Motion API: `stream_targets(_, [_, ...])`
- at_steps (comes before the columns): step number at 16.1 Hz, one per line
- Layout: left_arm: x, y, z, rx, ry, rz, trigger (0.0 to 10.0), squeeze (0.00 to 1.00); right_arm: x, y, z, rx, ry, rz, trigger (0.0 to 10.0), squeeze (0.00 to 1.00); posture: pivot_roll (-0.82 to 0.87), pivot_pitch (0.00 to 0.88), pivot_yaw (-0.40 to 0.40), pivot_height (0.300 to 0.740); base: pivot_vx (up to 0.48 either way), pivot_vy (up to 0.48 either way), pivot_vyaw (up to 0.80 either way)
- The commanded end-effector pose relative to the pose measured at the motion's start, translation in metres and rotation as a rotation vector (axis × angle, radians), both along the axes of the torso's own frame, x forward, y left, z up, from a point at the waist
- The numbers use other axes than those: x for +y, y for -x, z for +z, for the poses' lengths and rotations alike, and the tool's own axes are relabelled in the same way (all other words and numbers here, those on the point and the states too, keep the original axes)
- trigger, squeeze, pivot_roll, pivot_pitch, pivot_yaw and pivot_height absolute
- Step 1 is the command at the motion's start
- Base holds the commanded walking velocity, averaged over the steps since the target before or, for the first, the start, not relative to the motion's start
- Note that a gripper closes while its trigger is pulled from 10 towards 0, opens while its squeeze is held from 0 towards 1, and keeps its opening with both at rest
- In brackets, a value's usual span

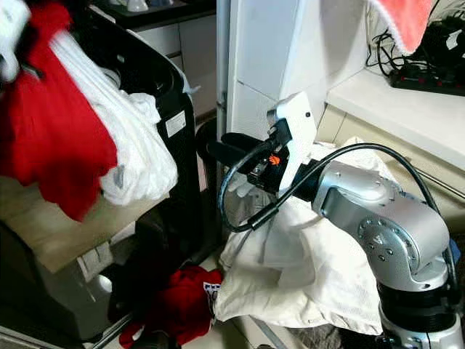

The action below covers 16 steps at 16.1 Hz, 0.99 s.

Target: Clothes washing

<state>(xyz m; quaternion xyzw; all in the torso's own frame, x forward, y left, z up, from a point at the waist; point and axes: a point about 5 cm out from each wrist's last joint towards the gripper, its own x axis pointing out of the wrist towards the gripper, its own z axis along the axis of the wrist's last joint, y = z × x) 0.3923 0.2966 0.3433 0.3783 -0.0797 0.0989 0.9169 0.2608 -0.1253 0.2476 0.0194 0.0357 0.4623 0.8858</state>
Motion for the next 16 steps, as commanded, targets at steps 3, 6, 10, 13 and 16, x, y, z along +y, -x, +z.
stream_targets(3, [-0.004,0.055,0.143,-0.691,-0.297,0.205,0.0,0.00,-0.008,-0.010,0.007,-0.039,-0.012,-0.087,10.0,0.00,-0.12,0.000,0.034,0.740,0.000,0.000,0.00])
stream_targets(6, [-0.022,0.074,0.176,-0.890,-0.454,0.243,0.0,0.00,-0.012,-0.016,0.012,-0.065,-0.039,-0.145,10.0,0.00,-0.12,0.000,0.038,0.740,0.000,0.000,0.00])
stream_targets(10, [-0.015,0.004,0.065,-0.084,-0.273,0.088,10.0,0.00,-0.005,-0.016,0.004,-0.059,-0.016,-0.130,10.0,0.00,-0.11,0.000,0.036,0.740,0.000,0.000,0.00])
stream_targets(13, [0.004,-0.004,-0.012,0.273,-0.193,0.111,10.0,0.00,0.003,-0.006,-0.007,-0.036,0.039,-0.060,10.0,0.00,-0.12,0.000,0.035,0.740,0.000,0.000,0.00])
stream_targets(16, [0.014,0.001,-0.012,0.307,-0.032,0.086,10.0,1.00,0.011,0.003,-0.017,0.000,0.091,0.009,10.0,0.00,-0.12,0.000,0.028,0.740,0.000,0.000,0.00])
